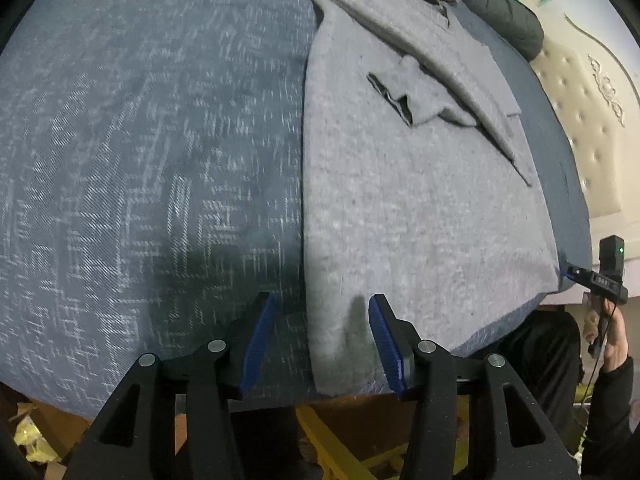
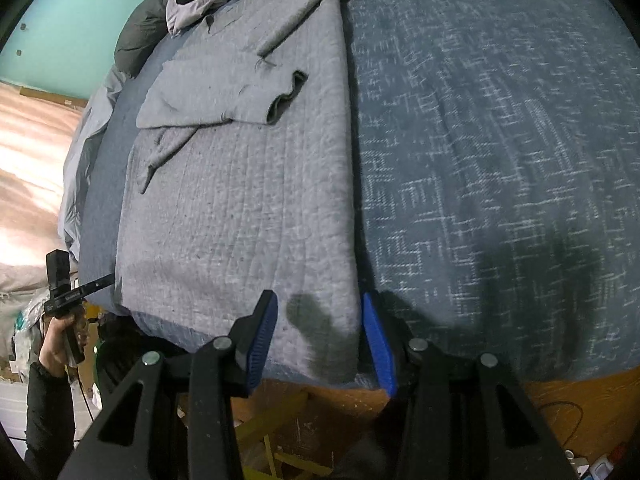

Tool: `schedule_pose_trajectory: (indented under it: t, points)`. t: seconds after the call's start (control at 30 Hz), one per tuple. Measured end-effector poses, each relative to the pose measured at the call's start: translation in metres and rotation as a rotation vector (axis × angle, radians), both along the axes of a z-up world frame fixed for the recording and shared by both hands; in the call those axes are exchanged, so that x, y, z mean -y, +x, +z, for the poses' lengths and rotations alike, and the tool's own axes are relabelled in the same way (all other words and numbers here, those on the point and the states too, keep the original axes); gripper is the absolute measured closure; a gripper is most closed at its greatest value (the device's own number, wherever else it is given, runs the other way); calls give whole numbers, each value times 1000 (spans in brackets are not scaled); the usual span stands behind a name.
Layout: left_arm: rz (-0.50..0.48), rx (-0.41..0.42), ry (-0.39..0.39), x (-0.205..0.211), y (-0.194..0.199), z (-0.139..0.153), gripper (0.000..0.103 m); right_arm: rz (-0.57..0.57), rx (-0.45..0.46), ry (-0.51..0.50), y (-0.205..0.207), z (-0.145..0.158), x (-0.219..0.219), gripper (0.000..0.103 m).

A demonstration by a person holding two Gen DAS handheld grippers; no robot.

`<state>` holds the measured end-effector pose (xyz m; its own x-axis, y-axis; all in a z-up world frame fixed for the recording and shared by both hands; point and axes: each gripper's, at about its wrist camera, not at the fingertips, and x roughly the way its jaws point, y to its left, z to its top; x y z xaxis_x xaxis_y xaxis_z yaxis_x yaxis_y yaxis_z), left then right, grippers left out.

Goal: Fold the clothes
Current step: 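Grasp the sweatshirt hem with both grippers, then lift the hem with both grippers up toward the collar and release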

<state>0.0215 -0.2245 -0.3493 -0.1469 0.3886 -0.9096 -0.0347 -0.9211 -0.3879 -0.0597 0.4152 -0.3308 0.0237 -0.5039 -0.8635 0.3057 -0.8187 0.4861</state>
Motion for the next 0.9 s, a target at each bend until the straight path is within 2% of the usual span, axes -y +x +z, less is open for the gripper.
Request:
schedule_pose_trajectory:
  t: [0.13, 0.27, 0.33, 0.37, 0.43, 0.47, 0.5, 0.53, 0.57, 0.9]
  points:
    - [-8, -18, 25, -3, 4, -2, 50, -2, 4, -7, 0, -2, 5, 58]
    - [-27, -1, 33, -8, 5, -7, 51, 10, 9, -13, 2, -6, 8, 58]
    - [-40, 4, 35, -11, 6, -10, 54, 19, 10, -18, 4, -8, 9, 60]
    - [-45, 7, 43, -13, 7, -11, 61, 22, 8, -21, 5, -9, 8, 64]
    - [-56, 16, 49, -14, 8, -12, 74, 33, 3, -27, 7, -8, 8, 79]
    - [-61, 15, 51, -14, 9, -12, 82, 42, -5, -31, 7, -7, 8, 82]
    - [-66, 14, 54, -15, 9, -12, 85, 51, -14, -34, 8, -5, 8, 88]
    - [-71, 12, 56, -15, 10, -11, 93, 57, -23, -40, 8, -2, 7, 94]
    - [-78, 5, 60, -15, 10, -8, 100, 63, -33, -46, 8, 1, 7, 96]
    - [-134, -82, 72, -16, 1, 40, 100, 92, -86, -141, -2, 41, 2, 99]
